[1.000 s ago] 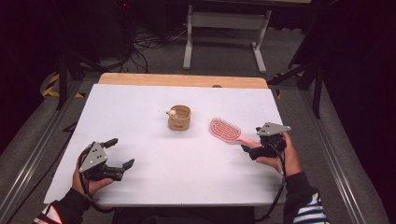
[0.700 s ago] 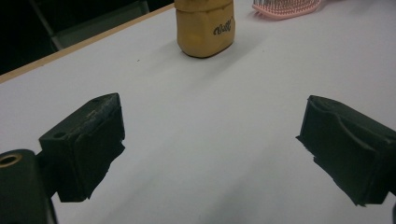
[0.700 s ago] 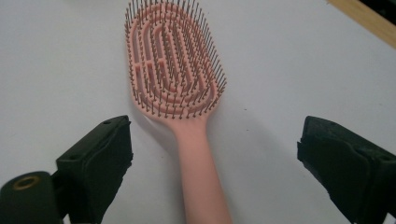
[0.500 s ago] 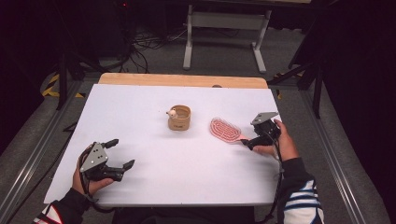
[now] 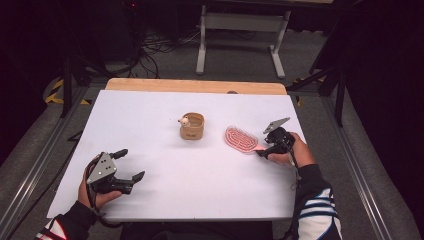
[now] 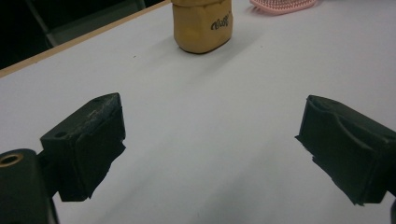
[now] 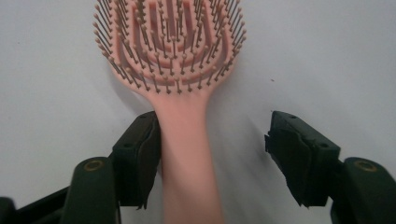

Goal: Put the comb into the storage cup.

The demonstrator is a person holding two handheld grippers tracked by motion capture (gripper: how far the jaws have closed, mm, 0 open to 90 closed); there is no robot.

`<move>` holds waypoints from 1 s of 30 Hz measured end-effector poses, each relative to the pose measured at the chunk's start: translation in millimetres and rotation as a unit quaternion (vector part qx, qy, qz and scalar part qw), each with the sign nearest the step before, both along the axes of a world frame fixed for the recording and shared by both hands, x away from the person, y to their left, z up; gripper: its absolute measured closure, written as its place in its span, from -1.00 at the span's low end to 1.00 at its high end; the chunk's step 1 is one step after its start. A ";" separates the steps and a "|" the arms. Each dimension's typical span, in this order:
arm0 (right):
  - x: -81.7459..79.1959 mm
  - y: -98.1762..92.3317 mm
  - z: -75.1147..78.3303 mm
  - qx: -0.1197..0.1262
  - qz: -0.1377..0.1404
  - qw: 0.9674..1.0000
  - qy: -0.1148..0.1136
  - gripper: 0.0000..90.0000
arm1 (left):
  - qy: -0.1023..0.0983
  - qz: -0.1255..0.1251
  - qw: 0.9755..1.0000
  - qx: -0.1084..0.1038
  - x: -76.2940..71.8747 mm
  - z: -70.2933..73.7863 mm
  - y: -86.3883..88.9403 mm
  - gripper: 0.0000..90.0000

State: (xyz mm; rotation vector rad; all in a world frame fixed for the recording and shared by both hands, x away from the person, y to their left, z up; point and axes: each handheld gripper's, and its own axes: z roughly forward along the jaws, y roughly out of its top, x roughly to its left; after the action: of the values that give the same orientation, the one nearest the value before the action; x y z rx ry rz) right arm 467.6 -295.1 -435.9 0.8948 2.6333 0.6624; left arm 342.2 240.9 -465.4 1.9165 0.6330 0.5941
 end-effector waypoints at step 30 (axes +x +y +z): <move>-3.2 1.1 -1.0 0.034 0.038 0.999 0.010 0.55 | 0.003 -0.007 1.000 0.009 1.4 -0.7 -0.4 -0.78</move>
State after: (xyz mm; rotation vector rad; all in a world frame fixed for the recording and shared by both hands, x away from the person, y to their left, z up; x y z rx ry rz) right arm 464.4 -294.1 -437.0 0.8269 2.6882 0.7699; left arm 343.7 240.5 -466.2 1.9388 0.6208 0.5868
